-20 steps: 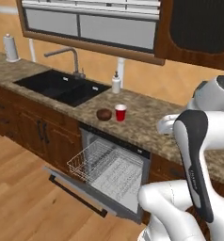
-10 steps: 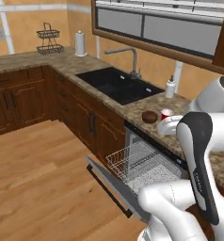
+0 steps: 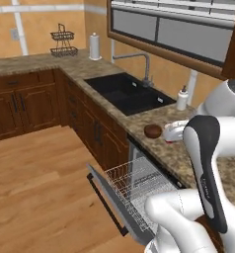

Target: Pick up the cup and bowl from the counter, place them in the dishwasher, and close the dishwasher door.

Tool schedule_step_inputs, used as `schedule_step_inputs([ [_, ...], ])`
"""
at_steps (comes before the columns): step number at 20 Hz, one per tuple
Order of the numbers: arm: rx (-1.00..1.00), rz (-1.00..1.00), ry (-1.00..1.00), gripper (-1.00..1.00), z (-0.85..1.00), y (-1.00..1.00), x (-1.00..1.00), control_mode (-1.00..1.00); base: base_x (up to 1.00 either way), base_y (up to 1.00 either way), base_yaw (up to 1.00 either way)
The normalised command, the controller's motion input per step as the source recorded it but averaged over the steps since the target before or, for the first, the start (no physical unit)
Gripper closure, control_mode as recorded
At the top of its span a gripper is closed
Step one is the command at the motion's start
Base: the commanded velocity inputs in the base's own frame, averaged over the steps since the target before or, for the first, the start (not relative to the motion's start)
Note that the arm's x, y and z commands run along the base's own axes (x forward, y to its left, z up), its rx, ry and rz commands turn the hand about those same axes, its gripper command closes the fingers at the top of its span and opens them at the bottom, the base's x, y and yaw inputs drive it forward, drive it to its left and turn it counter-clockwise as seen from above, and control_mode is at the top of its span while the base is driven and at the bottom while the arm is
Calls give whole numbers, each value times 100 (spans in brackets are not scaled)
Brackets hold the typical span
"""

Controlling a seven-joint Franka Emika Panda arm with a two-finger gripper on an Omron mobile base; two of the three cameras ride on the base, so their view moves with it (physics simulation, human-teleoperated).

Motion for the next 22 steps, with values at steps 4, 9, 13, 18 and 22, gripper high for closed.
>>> schedule_step_inputs([
  [4,0,0,0,-100,0,0,0,100,-60,-21,13],
  [9,0,0,0,-100,0,0,0,100,-76,-12,11],
  [13,0,0,0,-100,0,0,0,100,39,-29,12],
  [18,0,0,0,-100,0,0,0,100,49,0,25],
  [22,0,0,0,-100,0,0,0,100,11,-16,21],
])
